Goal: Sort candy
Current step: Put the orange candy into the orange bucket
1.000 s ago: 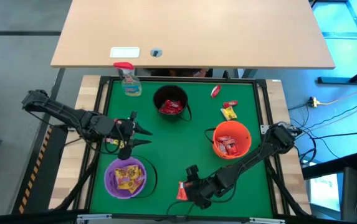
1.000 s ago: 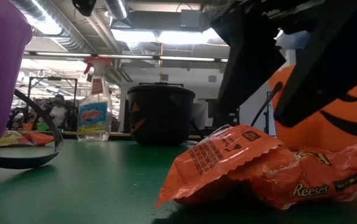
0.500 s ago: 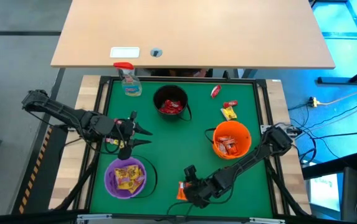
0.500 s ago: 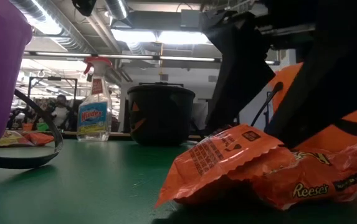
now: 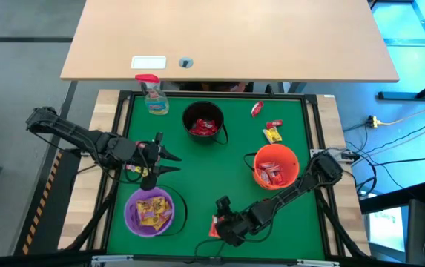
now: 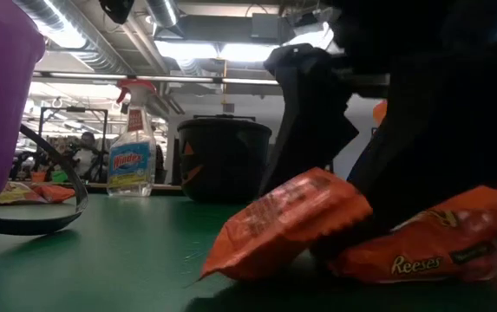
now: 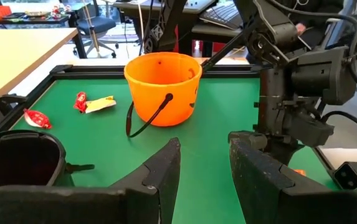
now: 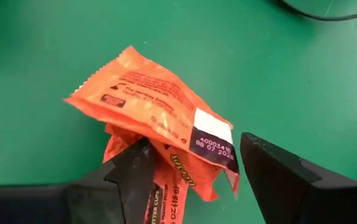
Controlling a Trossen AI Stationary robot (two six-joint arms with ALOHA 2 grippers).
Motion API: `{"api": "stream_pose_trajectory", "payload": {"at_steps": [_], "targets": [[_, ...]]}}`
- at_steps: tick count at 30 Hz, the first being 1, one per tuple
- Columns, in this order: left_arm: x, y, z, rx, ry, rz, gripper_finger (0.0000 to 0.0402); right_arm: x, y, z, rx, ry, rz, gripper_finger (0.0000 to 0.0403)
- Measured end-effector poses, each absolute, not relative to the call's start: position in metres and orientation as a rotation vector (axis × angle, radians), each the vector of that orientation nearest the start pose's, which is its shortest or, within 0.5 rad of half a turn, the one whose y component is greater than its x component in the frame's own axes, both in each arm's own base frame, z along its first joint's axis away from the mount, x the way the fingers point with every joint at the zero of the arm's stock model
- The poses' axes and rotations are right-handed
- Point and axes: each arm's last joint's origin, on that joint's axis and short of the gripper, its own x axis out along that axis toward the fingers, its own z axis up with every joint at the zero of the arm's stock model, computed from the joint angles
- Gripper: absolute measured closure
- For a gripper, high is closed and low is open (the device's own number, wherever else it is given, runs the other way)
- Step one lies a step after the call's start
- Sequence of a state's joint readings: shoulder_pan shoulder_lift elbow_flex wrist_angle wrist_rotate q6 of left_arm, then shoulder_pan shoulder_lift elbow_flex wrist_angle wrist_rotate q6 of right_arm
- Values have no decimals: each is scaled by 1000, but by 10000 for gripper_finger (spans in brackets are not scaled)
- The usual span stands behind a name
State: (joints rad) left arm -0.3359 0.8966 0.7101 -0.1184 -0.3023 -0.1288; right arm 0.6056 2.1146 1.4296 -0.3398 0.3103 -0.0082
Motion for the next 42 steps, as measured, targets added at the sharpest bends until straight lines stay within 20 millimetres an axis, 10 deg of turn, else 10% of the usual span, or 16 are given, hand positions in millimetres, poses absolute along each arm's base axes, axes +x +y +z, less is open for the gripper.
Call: {"api": "stream_pose_trajectory", "payload": {"at_steps": [18, 42], "targets": [[190, -57, 295, -34, 292, -19, 273, 362, 239, 140, -473, 914, 245, 390], [190, -57, 295, -36, 292, -19, 273, 368, 241, 240, -534, 1064, 87, 399]]}}
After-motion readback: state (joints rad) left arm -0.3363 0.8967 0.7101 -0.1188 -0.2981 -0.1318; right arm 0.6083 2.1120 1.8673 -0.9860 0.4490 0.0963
